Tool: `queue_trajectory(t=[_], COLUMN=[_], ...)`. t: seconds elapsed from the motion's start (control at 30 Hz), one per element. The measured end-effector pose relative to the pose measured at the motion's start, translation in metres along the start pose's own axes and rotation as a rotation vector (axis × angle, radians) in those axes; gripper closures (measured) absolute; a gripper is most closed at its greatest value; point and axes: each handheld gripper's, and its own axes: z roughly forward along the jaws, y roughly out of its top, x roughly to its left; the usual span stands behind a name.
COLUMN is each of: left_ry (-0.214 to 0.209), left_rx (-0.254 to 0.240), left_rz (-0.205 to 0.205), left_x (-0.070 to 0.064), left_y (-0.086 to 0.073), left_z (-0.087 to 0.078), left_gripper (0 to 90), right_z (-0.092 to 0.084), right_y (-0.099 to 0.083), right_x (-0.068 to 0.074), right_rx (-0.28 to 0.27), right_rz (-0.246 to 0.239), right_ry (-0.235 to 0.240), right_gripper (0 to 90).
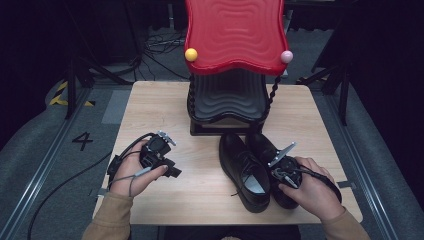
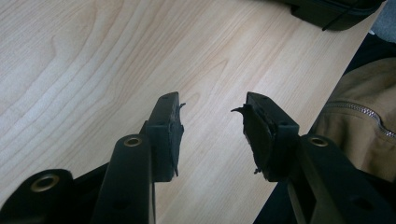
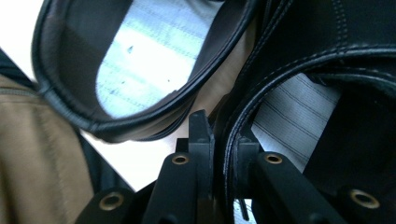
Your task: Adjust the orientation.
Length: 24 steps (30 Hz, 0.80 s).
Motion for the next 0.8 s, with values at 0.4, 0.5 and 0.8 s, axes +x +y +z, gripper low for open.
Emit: queue_trajectory(t=[0.4,0.5,0.8], left_ry=[0.005,0.005,0.0], left_rx=[0.002,0.005,0.007], left_rz=[-0.021,-0.021,-0.015], left_x=[0.0,0.001,0.001], left_y=[-0.008,-0.008,-0.005], left_z=[-0.002,-0.001,0.001], left_gripper=[56.6,56.5,56.0], right_z=[0.018,0.018,0.016], right_y=[0.003,0.004,0.004], right_x=[-0.026,-0.025,-0.015], right_rx=[0.002,0.001,-0.028], right_rz=[0.059,0.074,0.107], right_ry=[-0.037,-0.033,0.013], right_gripper=[83.0,82.4,63.8])
